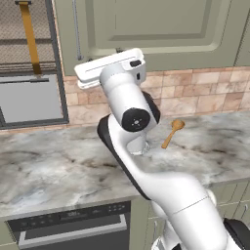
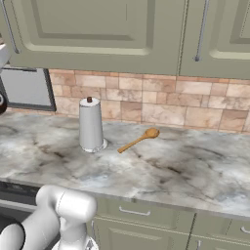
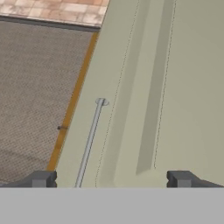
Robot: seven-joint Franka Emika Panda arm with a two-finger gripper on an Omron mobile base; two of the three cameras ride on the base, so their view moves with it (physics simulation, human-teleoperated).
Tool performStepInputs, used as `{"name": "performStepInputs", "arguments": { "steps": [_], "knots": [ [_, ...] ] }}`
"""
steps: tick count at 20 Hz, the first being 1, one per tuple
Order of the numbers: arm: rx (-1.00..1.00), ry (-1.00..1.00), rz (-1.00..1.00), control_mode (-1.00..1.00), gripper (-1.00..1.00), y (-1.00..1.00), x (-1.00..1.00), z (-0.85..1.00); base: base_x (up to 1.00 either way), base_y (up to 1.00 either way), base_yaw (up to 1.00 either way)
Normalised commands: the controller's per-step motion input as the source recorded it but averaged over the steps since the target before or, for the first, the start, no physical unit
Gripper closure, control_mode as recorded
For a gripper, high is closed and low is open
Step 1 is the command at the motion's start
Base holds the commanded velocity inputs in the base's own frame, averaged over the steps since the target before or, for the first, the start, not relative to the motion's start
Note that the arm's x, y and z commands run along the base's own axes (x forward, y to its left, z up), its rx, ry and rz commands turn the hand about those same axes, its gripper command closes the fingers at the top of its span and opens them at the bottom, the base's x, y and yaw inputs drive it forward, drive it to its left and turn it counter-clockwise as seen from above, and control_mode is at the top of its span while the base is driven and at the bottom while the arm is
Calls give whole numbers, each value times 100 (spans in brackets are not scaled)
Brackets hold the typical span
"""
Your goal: Pick the spray and sponge from the cabinet and place them on the counter.
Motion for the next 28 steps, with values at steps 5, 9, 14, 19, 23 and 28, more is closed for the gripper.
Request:
{"name": "performStepInputs", "arguments": {
  "steps": [5, 9, 14, 19, 23, 28],
  "knots": [
    [0, 0, 0, -100, -100, 10, 26, 0, 0, 0, 0],
    [2, 0, 0, -100, -100, 11, 26, 0, 0, 0, 0],
    [3, 0, 0, -100, -100, 7, 19, 0, 0, 0, 0],
    [2, 0, 0, -100, -100, 11, 23, 0, 0, 0, 0],
    [2, 0, 0, -100, -100, 13, 25, 0, 0, 0, 0],
    [0, 0, 0, -100, -100, 14, 24, 0, 0, 0, 0]
  ]
}}
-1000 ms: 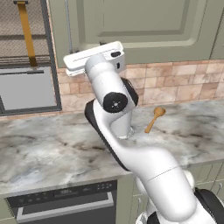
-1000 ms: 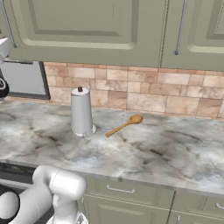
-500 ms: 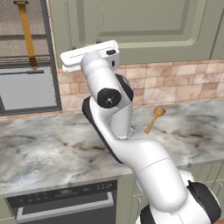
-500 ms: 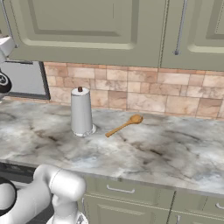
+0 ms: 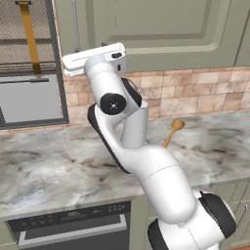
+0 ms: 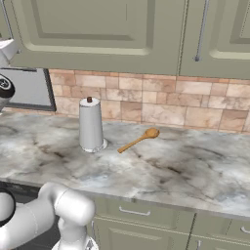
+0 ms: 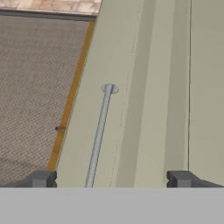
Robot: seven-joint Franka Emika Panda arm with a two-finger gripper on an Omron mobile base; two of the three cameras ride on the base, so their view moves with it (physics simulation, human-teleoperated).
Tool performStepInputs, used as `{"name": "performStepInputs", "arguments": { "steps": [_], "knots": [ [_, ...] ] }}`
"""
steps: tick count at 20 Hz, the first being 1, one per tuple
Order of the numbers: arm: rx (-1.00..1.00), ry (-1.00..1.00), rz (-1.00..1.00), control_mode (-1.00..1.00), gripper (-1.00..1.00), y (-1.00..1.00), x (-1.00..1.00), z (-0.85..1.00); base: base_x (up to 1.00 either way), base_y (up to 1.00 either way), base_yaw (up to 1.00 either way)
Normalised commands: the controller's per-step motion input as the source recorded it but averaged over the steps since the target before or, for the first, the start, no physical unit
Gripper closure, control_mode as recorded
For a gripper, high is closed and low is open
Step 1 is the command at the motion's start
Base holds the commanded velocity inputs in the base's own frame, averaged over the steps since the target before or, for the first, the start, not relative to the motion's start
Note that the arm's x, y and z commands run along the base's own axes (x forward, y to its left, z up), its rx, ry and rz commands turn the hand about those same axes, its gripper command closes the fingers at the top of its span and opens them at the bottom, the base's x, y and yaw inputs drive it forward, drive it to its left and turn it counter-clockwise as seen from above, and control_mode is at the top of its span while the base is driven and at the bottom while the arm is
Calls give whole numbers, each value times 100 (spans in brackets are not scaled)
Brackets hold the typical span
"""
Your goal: Pick the spray and sponge from the cabinet and place them on the counter.
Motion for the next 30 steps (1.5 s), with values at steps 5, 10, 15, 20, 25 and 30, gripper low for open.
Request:
{"name": "performStepInputs", "arguments": {
  "steps": [5, 10, 15, 20, 25, 30],
  "knots": [
    [0, 0, 0, -100, -100, 13, 24, 0, 0, 0, 0],
    [0, -3, 0, -100, -100, 1, 16, 0, 0, 0, 0],
    [0, -6, 0, -100, -100, 0, 20, 0, 0, 0, 0],
    [0, -3, 0, -100, -100, 2, 26, 0, 0, 0, 0],
    [0, 0, 0, -100, -100, 9, 39, 0, 0, 0, 0],
    [0, 0, 0, -100, -100, 13, 37, 0, 0, 0, 0]
  ]
}}
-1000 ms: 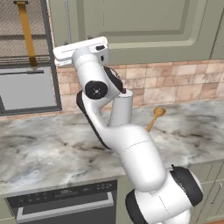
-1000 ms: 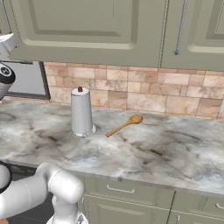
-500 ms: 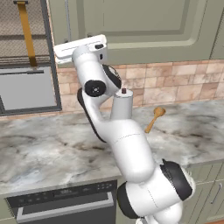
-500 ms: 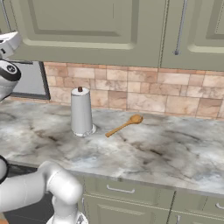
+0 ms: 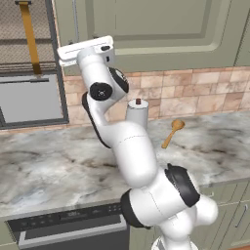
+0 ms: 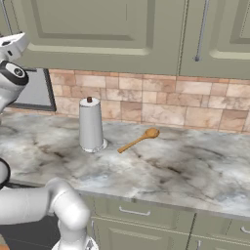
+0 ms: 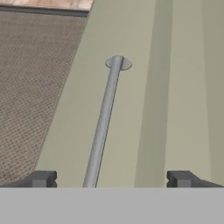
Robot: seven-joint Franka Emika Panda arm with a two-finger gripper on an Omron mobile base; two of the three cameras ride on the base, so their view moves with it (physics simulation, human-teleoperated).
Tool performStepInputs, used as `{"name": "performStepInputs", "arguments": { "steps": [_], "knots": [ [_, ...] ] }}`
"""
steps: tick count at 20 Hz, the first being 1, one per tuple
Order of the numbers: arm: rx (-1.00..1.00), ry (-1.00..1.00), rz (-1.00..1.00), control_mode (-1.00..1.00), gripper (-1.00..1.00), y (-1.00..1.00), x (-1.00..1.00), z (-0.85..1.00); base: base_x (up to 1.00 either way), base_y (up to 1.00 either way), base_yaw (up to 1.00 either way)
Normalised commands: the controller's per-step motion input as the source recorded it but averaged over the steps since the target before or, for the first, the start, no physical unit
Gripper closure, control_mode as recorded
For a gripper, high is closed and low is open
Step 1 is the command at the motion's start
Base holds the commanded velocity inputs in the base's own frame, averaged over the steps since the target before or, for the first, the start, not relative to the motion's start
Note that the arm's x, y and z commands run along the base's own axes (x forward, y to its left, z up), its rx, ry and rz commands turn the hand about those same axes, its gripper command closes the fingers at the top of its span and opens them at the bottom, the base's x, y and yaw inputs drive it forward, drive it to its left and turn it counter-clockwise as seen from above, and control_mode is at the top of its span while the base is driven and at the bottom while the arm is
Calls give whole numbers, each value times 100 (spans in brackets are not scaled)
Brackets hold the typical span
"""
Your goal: Pick the spray and sponge from the cabinet and place them on the counter.
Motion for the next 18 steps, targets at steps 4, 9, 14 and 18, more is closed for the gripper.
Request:
{"name": "performStepInputs", "arguments": {
  "steps": [4, 9, 14, 18],
  "knots": [
    [0, 0, 0, -100, -100, 24, 31, 0, 0, 0, 0],
    [0, 0, 0, -100, -100, 23, 28, 0, 0, 0, 0],
    [0, 0, 0, -100, -100, 10, 30, 0, 0, 0, 0],
    [0, 0, 0, -100, -100, 14, 37, -3, 0, 0, 0]
  ]
}}
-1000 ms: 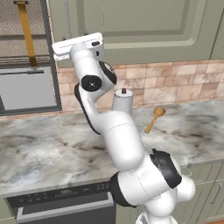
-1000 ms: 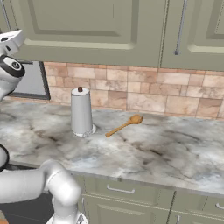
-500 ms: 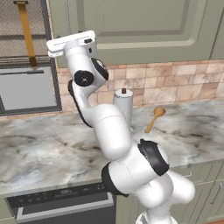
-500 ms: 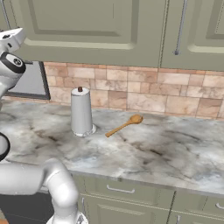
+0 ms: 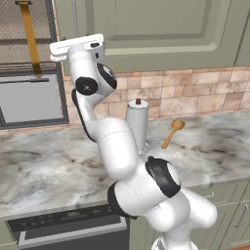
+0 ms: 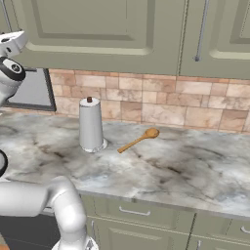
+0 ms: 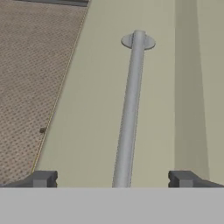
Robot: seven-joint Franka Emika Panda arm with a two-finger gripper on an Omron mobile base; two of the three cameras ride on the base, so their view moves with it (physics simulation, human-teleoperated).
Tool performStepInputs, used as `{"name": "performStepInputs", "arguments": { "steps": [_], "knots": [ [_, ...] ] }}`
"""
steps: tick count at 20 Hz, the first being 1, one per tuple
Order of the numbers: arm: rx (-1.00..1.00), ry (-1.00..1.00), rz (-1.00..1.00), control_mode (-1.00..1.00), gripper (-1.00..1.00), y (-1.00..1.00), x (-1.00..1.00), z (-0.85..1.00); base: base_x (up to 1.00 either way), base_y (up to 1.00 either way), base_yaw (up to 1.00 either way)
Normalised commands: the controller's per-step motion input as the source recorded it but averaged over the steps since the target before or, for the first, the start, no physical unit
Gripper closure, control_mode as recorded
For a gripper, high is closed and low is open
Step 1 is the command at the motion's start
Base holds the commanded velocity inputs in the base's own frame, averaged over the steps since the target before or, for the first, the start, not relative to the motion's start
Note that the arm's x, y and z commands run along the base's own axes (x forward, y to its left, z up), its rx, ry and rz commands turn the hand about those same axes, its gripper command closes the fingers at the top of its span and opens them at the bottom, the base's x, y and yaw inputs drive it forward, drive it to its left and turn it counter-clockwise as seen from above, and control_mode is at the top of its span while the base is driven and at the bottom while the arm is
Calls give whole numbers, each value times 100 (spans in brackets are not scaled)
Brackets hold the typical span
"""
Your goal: Pick the spray and sponge from the cabinet and place them on the counter.
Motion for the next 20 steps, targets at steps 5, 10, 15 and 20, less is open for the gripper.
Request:
{"name": "performStepInputs", "arguments": {
  "steps": [5, 10, 15, 20],
  "knots": [
    [0, 0, 0, -100, 100, 13, 26, -3, 0, 0, 0],
    [1, 0, 0, -100, 100, 1, 12, 0, 0, 0, 0],
    [5, 0, 0, -100, 100, 0, 17, 0, 0, 0, 0],
    [8, 5, 0, -100, 100, 0, 27, 0, 0, 0, 0]
  ]
}}
